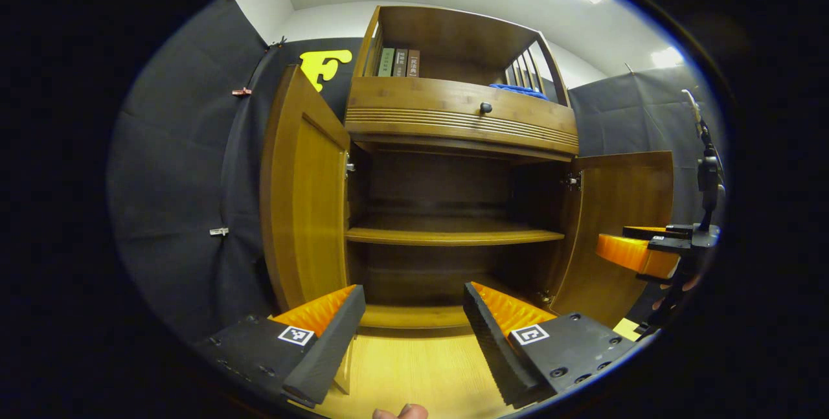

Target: Open the right door of the double-door shoe cabinet with the right hand, and open the left door with the left hand.

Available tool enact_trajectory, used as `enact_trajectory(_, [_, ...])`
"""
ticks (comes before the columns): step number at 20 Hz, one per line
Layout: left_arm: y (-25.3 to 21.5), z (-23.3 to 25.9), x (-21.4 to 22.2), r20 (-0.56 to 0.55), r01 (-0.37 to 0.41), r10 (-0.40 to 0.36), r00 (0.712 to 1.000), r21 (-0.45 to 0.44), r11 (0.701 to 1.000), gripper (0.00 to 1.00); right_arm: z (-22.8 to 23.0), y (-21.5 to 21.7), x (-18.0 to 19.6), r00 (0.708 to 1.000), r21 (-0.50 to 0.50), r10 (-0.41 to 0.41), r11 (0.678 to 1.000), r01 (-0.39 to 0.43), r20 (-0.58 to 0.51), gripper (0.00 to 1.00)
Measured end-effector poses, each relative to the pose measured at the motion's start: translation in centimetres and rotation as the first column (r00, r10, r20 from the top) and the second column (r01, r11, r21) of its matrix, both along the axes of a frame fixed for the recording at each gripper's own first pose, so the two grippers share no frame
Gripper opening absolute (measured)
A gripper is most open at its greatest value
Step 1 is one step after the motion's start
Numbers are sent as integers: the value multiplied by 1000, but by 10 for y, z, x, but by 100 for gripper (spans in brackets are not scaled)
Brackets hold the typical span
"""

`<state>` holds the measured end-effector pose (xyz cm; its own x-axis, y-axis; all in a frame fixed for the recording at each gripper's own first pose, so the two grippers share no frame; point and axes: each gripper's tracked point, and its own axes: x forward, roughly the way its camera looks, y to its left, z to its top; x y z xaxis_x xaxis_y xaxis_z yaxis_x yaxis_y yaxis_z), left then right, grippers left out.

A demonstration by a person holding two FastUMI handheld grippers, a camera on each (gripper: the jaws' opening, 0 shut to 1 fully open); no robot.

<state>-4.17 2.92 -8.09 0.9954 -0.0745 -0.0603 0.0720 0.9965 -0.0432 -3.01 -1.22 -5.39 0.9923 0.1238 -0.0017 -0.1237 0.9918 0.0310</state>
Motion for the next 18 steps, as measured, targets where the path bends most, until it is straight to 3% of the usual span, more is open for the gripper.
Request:
enact_trajectory(2, [-12, 2, 2, 6, 12, -12, 1000, 10, 1000, 94, 1, 0, 0, 1000, -4, -1, 1000, 1, 4, 94])
enact_trajectory(5, [-21, 6, 6, 16, 35, -35, 999, 18, 999, 95, 2, 0, 0, 1000, -5, -2, 1000, 2, 7, 94])
enact_trajectory(6, [-24, 6, 8, 17, 40, -41, 999, 17, 999, 94, 2, 1, -1, 1000, -4, 0, 1000, 0, 5, 98])
enact_trajectory(18, [-34, 4, 12, 11, 59, -59, 998, 21, 998, 94, 3, 3, 1, 1000, -5, 4, 1000, -4, 6, 98])
